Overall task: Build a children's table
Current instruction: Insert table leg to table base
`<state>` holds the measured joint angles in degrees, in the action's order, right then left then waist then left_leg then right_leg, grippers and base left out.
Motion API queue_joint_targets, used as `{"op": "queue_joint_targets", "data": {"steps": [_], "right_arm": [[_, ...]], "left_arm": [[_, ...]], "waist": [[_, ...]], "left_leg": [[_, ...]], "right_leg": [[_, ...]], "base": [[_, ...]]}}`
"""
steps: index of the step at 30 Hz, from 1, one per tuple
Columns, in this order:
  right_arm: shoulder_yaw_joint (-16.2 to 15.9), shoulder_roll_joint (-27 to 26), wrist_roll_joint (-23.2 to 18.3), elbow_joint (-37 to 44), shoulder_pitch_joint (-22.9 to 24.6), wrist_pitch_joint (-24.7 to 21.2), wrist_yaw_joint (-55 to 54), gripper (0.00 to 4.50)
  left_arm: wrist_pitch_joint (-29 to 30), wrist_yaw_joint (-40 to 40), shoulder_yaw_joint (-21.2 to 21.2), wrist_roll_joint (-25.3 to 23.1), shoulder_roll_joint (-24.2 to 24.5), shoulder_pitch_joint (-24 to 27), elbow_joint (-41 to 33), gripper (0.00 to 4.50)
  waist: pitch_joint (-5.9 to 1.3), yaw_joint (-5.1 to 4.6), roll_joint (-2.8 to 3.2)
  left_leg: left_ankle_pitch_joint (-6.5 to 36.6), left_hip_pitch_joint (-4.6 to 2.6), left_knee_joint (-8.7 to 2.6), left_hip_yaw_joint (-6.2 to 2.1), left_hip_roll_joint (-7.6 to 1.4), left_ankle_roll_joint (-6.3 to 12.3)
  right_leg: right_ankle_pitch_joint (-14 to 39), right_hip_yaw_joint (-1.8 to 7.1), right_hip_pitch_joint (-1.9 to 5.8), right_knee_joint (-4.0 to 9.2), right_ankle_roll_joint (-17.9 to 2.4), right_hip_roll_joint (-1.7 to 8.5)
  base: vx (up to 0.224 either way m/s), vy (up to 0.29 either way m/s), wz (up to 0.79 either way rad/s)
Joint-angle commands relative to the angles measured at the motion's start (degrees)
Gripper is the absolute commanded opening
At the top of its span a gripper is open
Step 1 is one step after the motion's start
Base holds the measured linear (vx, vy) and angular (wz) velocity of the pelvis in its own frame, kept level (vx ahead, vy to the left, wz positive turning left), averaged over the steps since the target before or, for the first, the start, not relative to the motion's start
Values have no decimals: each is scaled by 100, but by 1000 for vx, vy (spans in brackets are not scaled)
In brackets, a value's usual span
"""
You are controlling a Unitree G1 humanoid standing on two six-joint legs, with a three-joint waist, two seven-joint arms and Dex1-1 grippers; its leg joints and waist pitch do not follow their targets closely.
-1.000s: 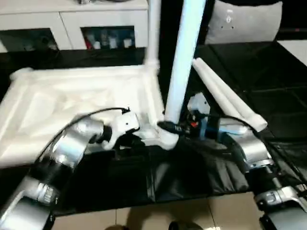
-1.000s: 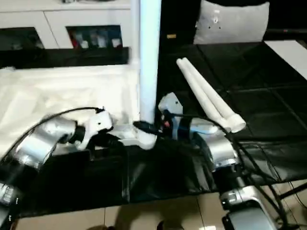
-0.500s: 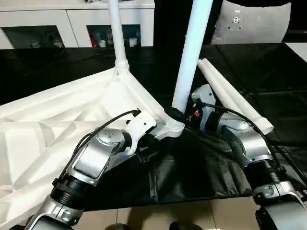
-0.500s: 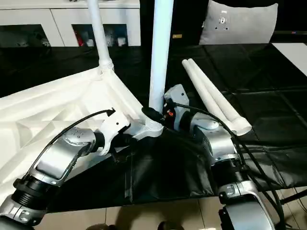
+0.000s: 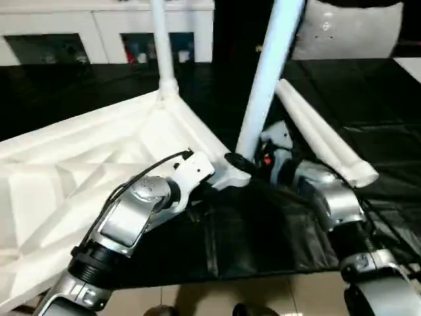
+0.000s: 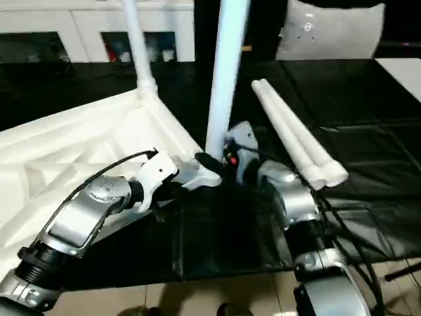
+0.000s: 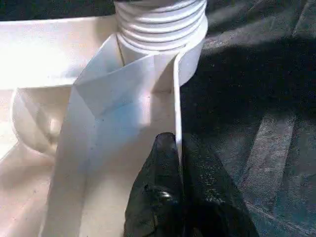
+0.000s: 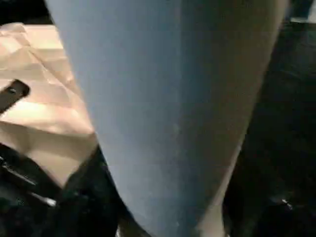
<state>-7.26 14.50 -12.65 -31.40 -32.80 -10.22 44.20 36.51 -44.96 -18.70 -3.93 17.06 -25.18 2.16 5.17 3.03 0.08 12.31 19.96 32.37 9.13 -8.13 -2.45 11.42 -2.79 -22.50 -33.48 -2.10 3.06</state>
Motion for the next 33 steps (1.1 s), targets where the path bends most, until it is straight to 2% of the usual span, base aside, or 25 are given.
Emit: {"op": "queue_joint_targets", "data": {"steps": [1, 2, 3, 4, 6, 7, 9, 10, 11, 12, 13, 16, 20, 24, 27, 30, 33], "right_arm": [[-208, 77, 272, -470, 395, -255, 13, 310], [-178, 131, 225, -377, 446, -174, 139, 322], [-173, 136, 221, -370, 450, -159, 153, 336], [-158, 149, 209, -356, 459, -117, 191, 347], [-94, 227, 113, -180, 547, -58, 384, 358], [-28, 339, 25, 26, 654, -54, 522, 381], [-8, 372, 2, 75, 682, -50, 555, 381], [24, 430, -25, 145, 731, -33, 595, 396], [44, 466, -40, 187, 761, -18, 619, 396], [89, 549, -83, 281, 837, 35, 700, 409], [148, 678, -141, 442, 966, 131, 830, 421], [196, 813, -228, 631, 1120, 273, 1062, 446], [292, 991, -317, 864, 1290, 343, 1304, 446], [352, 1189, -441, 1195, 1462, 264, 1517, 446], [347, 1304, -483, 1415, 1604, 202, 1654, 446], [279, 1421, -525, 1624, 1762, -7, 1811, 446], [269, 1444, -535, 1651, 1774, -61, 1805, 446]], "left_arm": [[-327, -65, 217, 166, 8, -187, -167, 0], [-405, -125, 215, 184, 78, -195, -85, 0], [-419, -130, 214, 188, 87, -197, -73, 0], [-463, -144, 209, 202, 111, -204, -36, 0], [-569, -230, 187, 213, 199, -237, 70, 0], [-693, -327, 154, 208, 295, -265, 174, 0], [-736, -352, 142, 202, 321, -276, 208, 0], [-816, -390, 108, 174, 366, -291, 263, 0], [-868, -413, 85, 155, 395, -300, 298, 0], [-985, -509, 31, 139, 443, -317, 369, 0], [-1109, -664, -43, 136, 510, -330, 447, 0], [-1250, -826, -142, 138, 605, -370, 549, 0], [-1697, -1264, -344, 145, 778, -422, 740, 0], [-2379, -1862, -619, 98, 997, -479, 933, 0], [-2804, -2089, -719, 67, 1040, -557, 1146, 0], [-2952, -2082, -739, 19, 1022, -654, 1369, 0], [-3006, -1932, -690, -36, 1007, -679, 1479, 0]], "waist": [[-377, 43, 34], [-398, 55, 26], [-407, 76, 22], [-407, 72, 8], [-382, 102, 21], [-371, 105, 16], [-370, 113, 45], [-363, 116, 48], [-364, 111, 47], [-366, 118, 79], [-372, 126, 55], [-382, 138, 52], [-379, 170, 71], [-379, 257, 81], [-396, 309, 96], [-388, 348, 95], [-383, 327, 70]], "left_leg": [[-145, 40, -276, -145, -486, 858], [-316, 46, -249, -138, -475, 932], [-555, 57, -217, -135, -474, 1100], [-611, 75, -205, -134, -465, 1167], [-369, 74, -195, -129, -476, 1281], [-247, 75, -210, -134, -494, 1245], [-80, 40, -218, -128, -522, 1141], [6, 42, -223, -132, -532, 1065], [25, 43, -225, -133, -538, 1021], [60, 48, -215, -135, -538, 971], [86, 54, -204, -126, -530, 946], [-31, 85, -186, -132, -518, 981], [-48, 80, -172, -135, -526, 1012], [1, 45, -161, -122, -533, 989], [25, 43, -157, -117, -549, 904], [166, 43, -169, -119, -561, 833], [312, 58, -181, -118, -544, 705]], "right_leg": [[-275, 321, 312, 238, -1709, 596], [-567, 328, 324, 202, -1750, 598], [-984, 314, 302, 151, -1828, 589], [-1085, 305, 307, 133, -1856, 581], [-684, 286, 301, 181, -1850, 611], [-413, 276, 305, 203, -1797, 601], [-100, 271, 274, 223, -1771, 602], [46, 264, 273, 232, -1750, 598], [68, 265, 275, 226, -1746, 597], [97, 263, 271, 229, -1751, 603], [57, 262, 283, 231, -1723, 603], [-141, 251, 308, 186, -1721, 611], [-13, 251, 292, 189, -1683, 619], [132, 248, 260, 205, -1611, 604], [96, 244, 263, 172, -1597, 605], [140, 240, 262, 177, -1581, 608], [380, 241, 283, 201, -1561, 632]], "base": [[0, 0, 0], [0, 0, 0], [0, 0, 0], [50, -3, 1], [0, 0, 0], [0, 0, 0], [0, 0, 0], [0, 0, 0], [0, 0, 0], [0, 0, 0], [0, 0, 0], [0, 0, 0], [0, 0, 0], [0, 0, 0], [0, 0, 0], [0, 0, 0], [0, 0, 0]]}}
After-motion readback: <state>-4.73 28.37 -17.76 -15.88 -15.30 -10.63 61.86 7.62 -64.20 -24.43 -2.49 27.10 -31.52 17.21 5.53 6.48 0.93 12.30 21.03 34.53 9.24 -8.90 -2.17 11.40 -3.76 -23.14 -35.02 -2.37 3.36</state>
